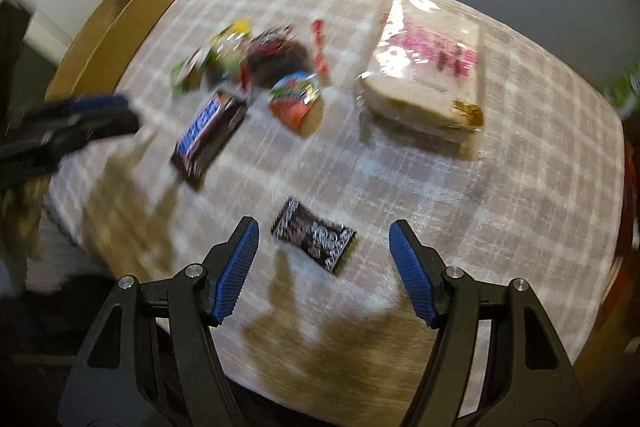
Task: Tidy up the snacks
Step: 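Grasp another Snickers bar with the left tool while the right tool grasps the black candy packet, then carry both snacks into the cardboard box and release them from both tools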
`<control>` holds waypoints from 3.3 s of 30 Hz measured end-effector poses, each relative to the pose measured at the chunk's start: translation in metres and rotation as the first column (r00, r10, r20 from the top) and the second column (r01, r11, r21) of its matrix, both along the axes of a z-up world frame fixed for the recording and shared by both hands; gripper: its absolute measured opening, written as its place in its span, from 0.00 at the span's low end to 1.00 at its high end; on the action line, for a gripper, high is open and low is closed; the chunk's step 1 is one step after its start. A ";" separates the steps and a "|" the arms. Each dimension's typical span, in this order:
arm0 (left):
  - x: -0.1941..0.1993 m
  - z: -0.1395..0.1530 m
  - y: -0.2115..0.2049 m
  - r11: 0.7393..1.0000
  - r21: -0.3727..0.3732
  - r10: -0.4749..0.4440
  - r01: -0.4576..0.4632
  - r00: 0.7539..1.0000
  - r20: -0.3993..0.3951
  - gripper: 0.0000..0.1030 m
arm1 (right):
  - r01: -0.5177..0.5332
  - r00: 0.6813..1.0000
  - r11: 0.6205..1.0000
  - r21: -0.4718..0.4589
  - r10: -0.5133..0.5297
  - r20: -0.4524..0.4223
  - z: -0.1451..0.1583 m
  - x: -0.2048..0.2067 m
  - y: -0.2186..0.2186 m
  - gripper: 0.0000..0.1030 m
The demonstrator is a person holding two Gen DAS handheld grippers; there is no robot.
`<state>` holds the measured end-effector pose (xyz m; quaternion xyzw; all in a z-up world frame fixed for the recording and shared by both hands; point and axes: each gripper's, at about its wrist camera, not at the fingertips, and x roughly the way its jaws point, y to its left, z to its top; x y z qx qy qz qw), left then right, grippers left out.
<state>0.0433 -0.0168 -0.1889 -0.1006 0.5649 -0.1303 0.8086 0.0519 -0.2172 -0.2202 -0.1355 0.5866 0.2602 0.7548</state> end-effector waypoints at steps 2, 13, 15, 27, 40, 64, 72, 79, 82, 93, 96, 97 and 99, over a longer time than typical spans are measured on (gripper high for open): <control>0.004 -0.005 -0.007 1.000 -0.008 -0.009 0.009 1.000 -0.015 0.45 | -0.079 0.997 0.997 -0.028 0.079 0.012 -0.002 -0.003 0.006 0.68; 0.012 -0.025 -0.026 0.999 0.003 -0.036 0.037 0.997 -0.064 0.43 | -0.351 0.935 0.927 -0.133 0.353 -0.006 -0.022 -0.010 0.030 0.48; 0.015 -0.027 -0.029 0.999 0.008 -0.038 0.039 0.997 -0.067 0.43 | -0.369 0.929 0.918 -0.144 0.371 -0.015 -0.026 -0.010 0.032 0.45; 0.025 -0.041 -0.040 0.997 0.041 -0.055 0.058 0.995 -0.080 0.33 | -0.409 0.911 0.903 -0.130 0.412 -0.003 -0.026 0.000 0.040 0.45; 0.030 -0.044 -0.050 0.997 0.060 -0.052 0.056 0.997 -0.056 0.26 | -0.373 0.927 0.925 -0.077 0.374 0.001 -0.032 -0.002 0.048 0.28; 0.004 0.007 0.031 0.996 0.027 0.079 -0.081 0.996 0.041 0.26 | -0.209 0.974 0.974 0.085 0.199 0.110 0.049 0.014 0.045 0.28; -0.005 0.026 0.084 0.980 0.027 0.192 -0.195 0.978 0.083 0.26 | -0.259 0.958 0.957 0.130 0.237 0.163 0.070 0.036 0.110 0.28; -0.012 0.034 0.129 0.955 0.047 0.286 -0.292 0.953 0.103 0.26 | -0.310 0.941 0.937 0.164 0.277 0.193 0.083 0.053 0.173 0.28; -0.014 0.035 0.146 0.943 0.053 0.323 -0.330 0.940 0.108 0.26 | -0.337 0.932 0.927 0.166 0.304 0.196 0.083 0.058 0.199 0.28; -0.024 0.025 0.207 0.901 0.096 0.414 -0.423 0.905 0.099 0.26 | -0.382 0.919 0.910 0.162 0.354 0.175 0.073 0.079 0.283 0.28; -0.023 0.020 0.219 0.893 0.099 0.431 -0.439 0.898 0.090 0.26 | -0.399 0.912 0.905 0.149 0.374 0.169 0.067 0.083 0.303 0.28; -0.022 0.018 0.222 0.891 0.101 0.435 -0.442 0.896 0.088 0.26 | -0.405 0.909 0.903 0.141 0.381 0.168 0.065 0.083 0.309 0.28; -0.021 0.016 0.226 0.890 0.107 0.436 -0.443 0.896 0.086 0.26 | -0.417 0.904 0.901 0.124 0.395 0.165 0.060 0.085 0.323 0.28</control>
